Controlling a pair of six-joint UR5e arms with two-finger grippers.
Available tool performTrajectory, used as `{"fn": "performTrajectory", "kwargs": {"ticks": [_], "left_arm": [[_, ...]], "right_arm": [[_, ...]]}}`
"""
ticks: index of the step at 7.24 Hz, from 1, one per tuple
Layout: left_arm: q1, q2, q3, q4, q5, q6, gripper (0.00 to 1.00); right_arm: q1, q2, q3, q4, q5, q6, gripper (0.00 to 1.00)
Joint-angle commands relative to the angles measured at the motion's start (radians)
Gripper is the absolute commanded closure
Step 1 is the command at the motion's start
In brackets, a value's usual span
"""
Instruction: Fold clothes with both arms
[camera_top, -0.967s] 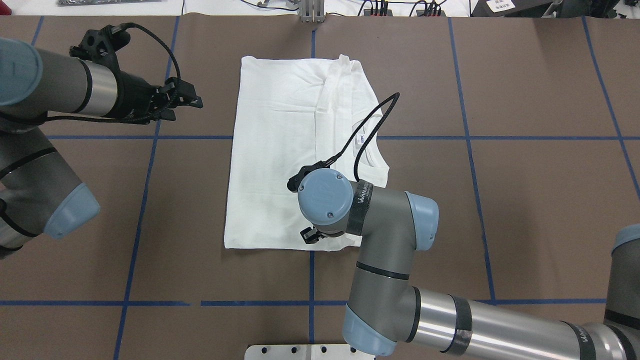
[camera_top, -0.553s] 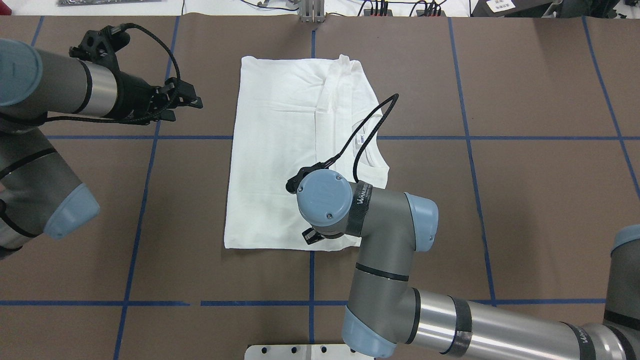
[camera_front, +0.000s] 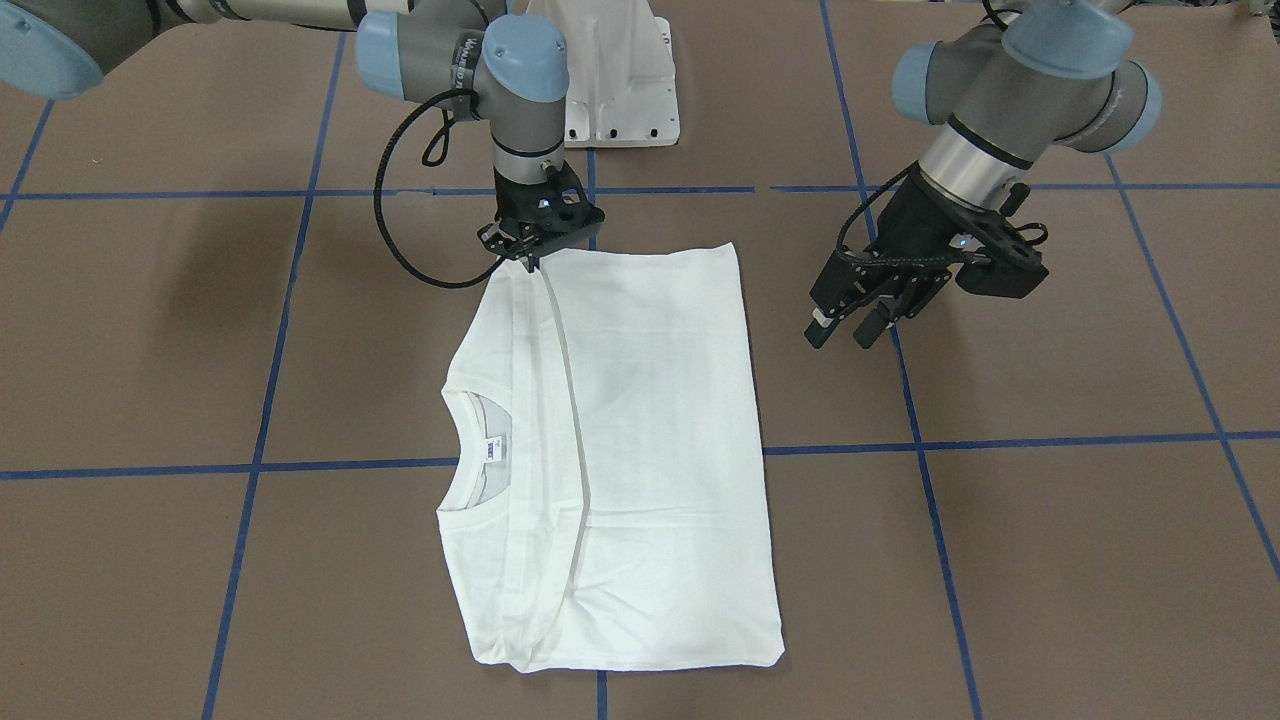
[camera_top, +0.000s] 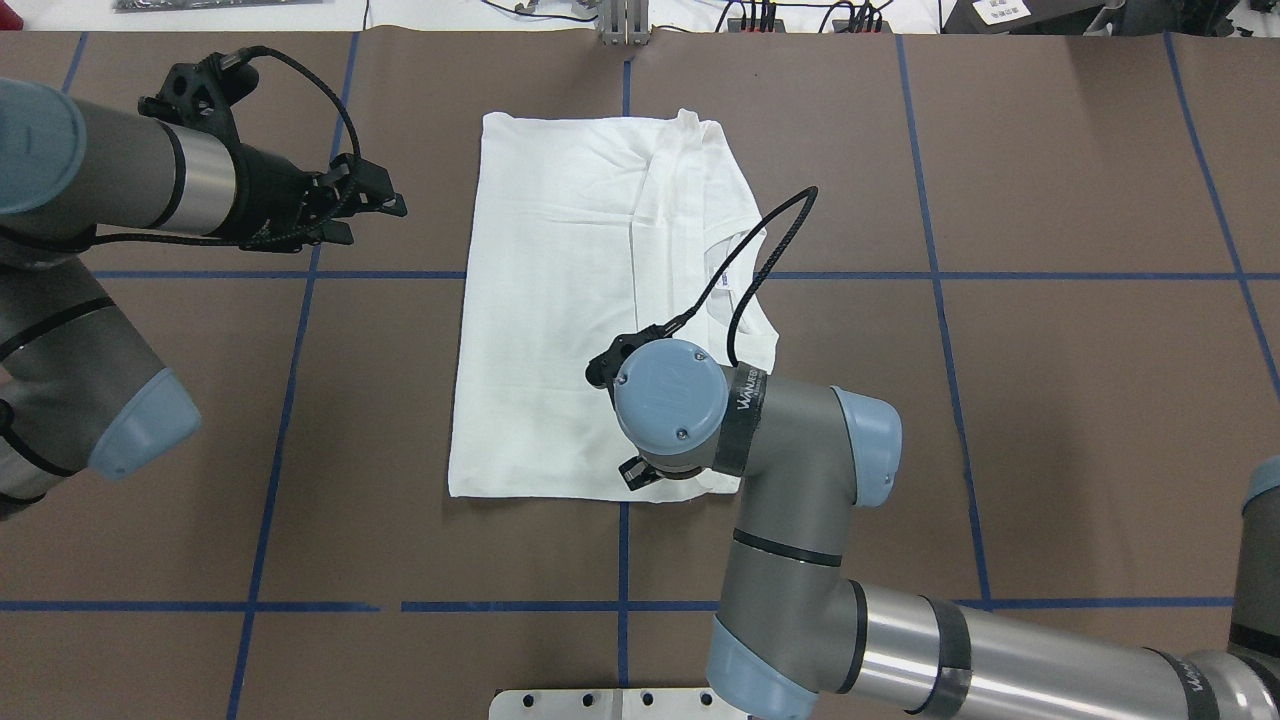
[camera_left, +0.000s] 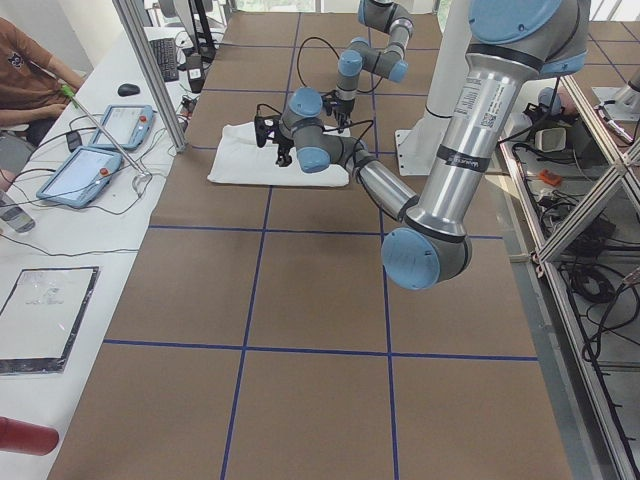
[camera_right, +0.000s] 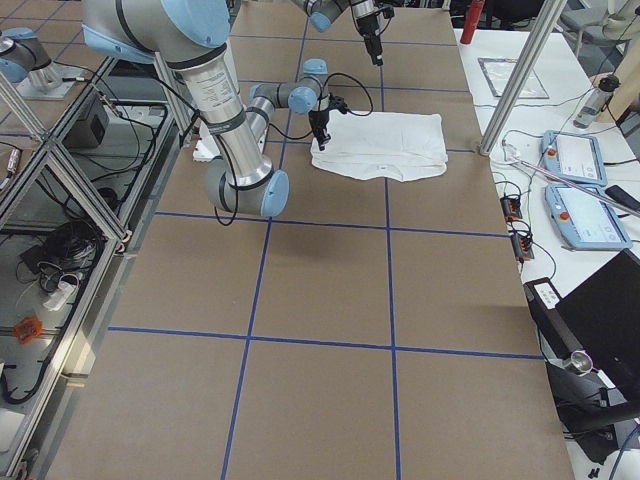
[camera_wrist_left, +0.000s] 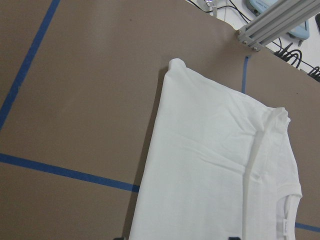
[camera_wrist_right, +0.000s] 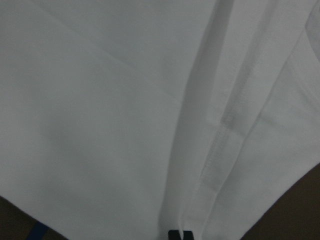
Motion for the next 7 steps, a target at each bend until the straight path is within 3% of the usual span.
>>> {"fn": "performTrajectory", "kwargs": {"ticks": [1, 2, 4, 7], "left_arm": [[0.001, -0.001, -0.009, 0.0, 0.004, -0.019, 0.25], [0.002, -0.001, -0.01, 0.0, 0.004, -0.019, 0.25], [0.002, -0.001, -0.01, 0.0, 0.005, -0.021, 0.25], [0.002, 0.0, -0.02, 0.0, 0.004, -0.021, 0.25]], "right_arm": [[-0.008, -0.055, 0.042, 0.001, -0.006, 0.044, 1.0], [-0.008, -0.054, 0.038, 0.002, -0.002, 0.045, 1.0], [0.0, -0.093, 0.065, 0.01, 0.003, 0.042, 0.41], [0.003, -0.204, 0.173, 0.002, 0.003, 0.045, 0.18]]}}
